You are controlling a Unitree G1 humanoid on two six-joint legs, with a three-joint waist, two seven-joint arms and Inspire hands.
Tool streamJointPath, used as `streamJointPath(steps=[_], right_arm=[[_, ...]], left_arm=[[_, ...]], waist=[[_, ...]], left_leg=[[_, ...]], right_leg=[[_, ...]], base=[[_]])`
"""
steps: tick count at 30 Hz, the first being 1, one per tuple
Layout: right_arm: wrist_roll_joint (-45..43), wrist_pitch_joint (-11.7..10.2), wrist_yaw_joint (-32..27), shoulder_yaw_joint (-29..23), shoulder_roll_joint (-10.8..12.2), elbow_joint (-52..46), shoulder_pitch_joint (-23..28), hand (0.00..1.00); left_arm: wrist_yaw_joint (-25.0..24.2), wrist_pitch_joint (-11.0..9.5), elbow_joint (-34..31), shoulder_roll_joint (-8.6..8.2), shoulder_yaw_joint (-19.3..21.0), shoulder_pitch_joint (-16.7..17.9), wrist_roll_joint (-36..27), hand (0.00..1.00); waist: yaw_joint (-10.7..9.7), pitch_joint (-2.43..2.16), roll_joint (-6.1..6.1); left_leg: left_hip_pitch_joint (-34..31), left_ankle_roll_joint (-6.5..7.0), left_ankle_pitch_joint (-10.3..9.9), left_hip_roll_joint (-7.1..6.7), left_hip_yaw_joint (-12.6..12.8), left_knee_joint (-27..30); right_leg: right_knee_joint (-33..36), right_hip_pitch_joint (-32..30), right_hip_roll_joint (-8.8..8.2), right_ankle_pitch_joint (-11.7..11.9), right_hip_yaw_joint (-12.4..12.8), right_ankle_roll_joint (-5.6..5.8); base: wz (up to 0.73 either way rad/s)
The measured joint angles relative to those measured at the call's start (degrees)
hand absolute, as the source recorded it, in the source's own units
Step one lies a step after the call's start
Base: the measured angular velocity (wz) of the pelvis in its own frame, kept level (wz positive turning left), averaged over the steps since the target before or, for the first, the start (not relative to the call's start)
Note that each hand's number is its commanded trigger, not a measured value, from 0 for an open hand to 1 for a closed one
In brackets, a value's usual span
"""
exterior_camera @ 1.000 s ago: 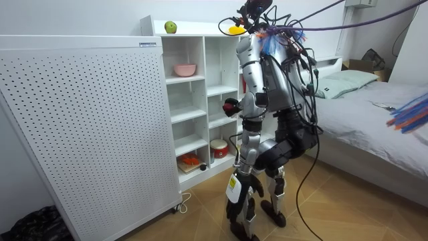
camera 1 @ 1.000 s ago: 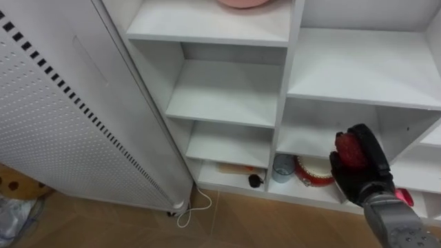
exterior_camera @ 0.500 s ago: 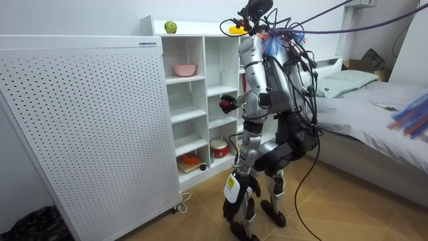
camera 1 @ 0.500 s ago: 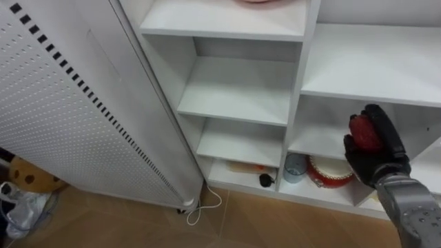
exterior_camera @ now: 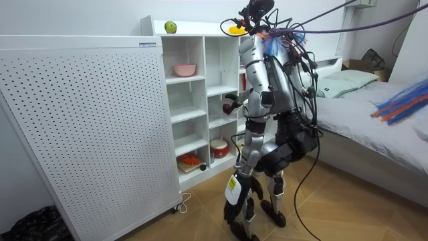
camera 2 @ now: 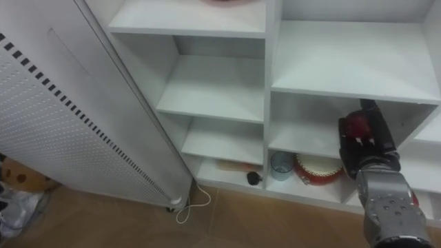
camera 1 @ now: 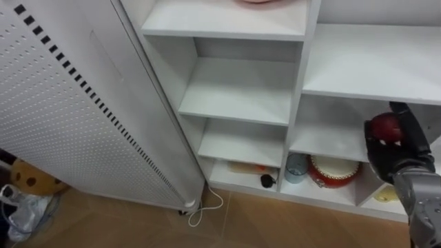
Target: Arrange fruit in the closet
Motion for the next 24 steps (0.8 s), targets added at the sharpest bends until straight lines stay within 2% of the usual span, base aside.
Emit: streamJointPath(steps=[5, 8, 24], right_arm=[[-0.03, -1.80, -1.88, -1.17, -0.14, -0.11, 0.00, 0.00], [-0.07, -1.84, -2.49, -1.16, -0.16, -0.35, 0.00, 0.00], [-0.13, -1.26, -3.12, -1.15, -0.21, -0.26, 0.02, 0.00]], left_arm=[[0.02, -0.60, 0.05, 0.00, 0.02, 0.11, 0.03, 0.00], [-0.11, -1.20, 0.04, 0.00, 0.02, 0.11, 0.41, 0.00], [-0.44, -1.17, 0.63, -0.01, 0.00, 0.46, 0.34, 0.00]], waist=[[0.12, -0.01, 0.39], [0.14, 0.02, 0.66], [-0.28, 0.14, 1.18]], left_leg=[[0.79, -0.02, -0.01, 0.07, 0.38, -0.22], [0.89, -0.02, -0.01, 0.08, 0.44, -0.24], [2.42, 0.09, -0.05, -0.01, 0.90, -1.36]], right_leg=[[0.10, 0.38, -0.01, -0.24, 0.38, 0.08], [0.07, 0.45, 0.00, -0.22, 0.44, 0.08], [-0.51, 1.62, -0.32, -0.28, 0.67, 0.30]], base=[[-0.02], [0.00], [0.00]])
